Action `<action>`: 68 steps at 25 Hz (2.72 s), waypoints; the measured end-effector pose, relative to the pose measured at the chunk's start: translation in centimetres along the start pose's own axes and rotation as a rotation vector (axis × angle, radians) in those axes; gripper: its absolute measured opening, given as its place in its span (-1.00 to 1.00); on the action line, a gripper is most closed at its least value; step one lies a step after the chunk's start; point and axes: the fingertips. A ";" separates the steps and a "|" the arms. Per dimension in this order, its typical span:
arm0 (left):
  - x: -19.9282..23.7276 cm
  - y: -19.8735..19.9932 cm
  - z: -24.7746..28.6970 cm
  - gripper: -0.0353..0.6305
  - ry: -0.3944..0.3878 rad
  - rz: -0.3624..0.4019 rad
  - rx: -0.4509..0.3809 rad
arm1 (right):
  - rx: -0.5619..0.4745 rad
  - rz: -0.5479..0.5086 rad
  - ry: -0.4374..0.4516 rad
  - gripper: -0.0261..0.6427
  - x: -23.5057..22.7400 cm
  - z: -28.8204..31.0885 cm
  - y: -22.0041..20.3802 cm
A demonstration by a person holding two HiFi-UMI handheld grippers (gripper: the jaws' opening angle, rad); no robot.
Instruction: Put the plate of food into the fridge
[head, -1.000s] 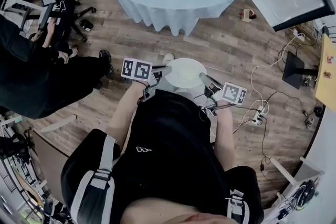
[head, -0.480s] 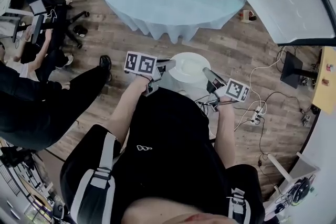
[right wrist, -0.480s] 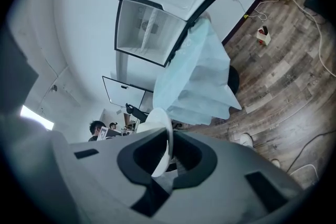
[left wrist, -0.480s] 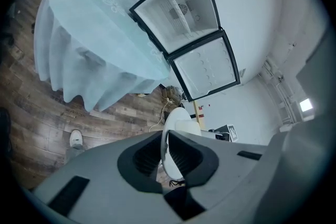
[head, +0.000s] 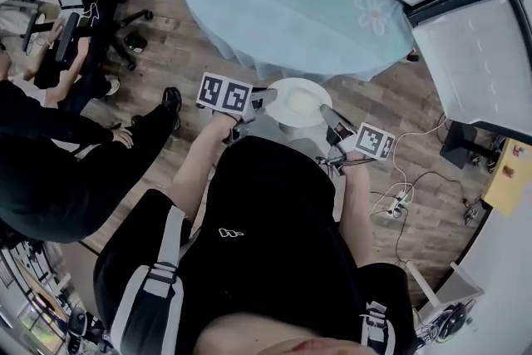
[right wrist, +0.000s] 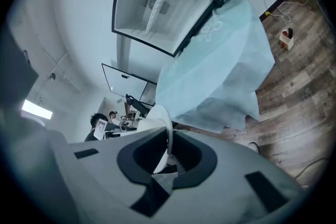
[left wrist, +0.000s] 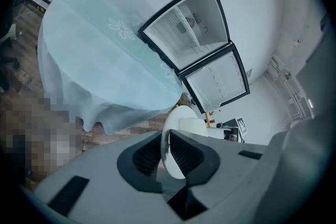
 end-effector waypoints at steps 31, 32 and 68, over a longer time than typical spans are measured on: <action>-4.5 19.9 11.2 -0.77 -0.048 0.057 -0.056 | -0.137 -0.020 0.029 -0.84 -6.6 0.0 21.1; -4.5 20.6 11.5 -0.77 -0.044 0.043 -0.075 | -0.135 -0.021 0.028 -0.84 -6.8 0.2 22.0; -0.7 39.0 14.1 -0.73 0.005 -0.245 -0.512 | -0.542 0.089 -0.075 -0.85 -8.5 8.8 39.7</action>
Point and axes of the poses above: the fingertips, and each gripper's own axes: z forward along the fingers, x to its left, y out of its top, and after that the axes turned 4 degrees about -z, right-handed
